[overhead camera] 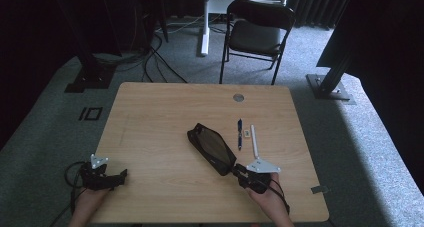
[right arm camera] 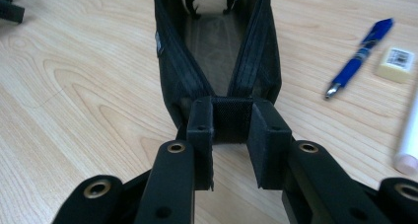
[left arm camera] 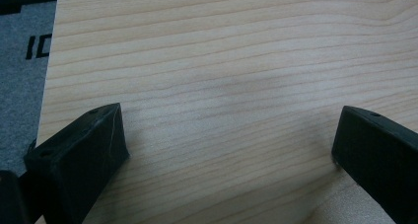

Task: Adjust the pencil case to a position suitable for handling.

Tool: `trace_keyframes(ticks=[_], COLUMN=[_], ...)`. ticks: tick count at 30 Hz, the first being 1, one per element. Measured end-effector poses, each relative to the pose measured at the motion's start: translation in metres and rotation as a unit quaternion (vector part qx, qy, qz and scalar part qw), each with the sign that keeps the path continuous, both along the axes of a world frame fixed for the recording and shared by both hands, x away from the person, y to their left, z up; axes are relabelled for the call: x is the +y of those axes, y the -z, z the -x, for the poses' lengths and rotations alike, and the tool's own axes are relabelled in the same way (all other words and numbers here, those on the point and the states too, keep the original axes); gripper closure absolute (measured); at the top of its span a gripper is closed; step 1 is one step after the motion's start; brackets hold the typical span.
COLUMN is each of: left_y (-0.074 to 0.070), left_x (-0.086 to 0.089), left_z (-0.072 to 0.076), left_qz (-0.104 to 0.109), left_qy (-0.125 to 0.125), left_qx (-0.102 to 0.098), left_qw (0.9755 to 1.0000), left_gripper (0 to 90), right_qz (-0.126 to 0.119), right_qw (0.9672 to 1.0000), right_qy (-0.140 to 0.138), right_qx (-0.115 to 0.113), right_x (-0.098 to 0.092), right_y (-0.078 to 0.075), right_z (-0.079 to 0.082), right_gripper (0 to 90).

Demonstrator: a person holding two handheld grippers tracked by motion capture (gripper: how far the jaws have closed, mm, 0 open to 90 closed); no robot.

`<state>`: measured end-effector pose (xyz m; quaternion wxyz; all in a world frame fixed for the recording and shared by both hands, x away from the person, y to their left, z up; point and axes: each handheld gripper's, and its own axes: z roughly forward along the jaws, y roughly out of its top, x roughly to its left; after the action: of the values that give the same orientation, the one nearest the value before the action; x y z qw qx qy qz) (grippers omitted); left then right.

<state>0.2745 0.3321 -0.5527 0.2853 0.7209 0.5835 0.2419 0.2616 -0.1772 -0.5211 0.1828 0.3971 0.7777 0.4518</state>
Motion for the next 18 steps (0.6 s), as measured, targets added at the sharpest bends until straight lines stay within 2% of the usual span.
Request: trace_keyframes(ticks=[18], left_y=[0.000], left_x=[0.000], left_z=[0.000], left_qz=[0.000], left_qy=[0.000], left_qx=[0.000], left_qw=[1.0000], left_gripper=[0.4], right_qz=[-0.002], right_qw=[1.0000], right_qy=[0.001], right_qx=[0.006], right_x=[-0.022], right_y=[0.000], right_z=[0.021], right_gripper=[73.3])
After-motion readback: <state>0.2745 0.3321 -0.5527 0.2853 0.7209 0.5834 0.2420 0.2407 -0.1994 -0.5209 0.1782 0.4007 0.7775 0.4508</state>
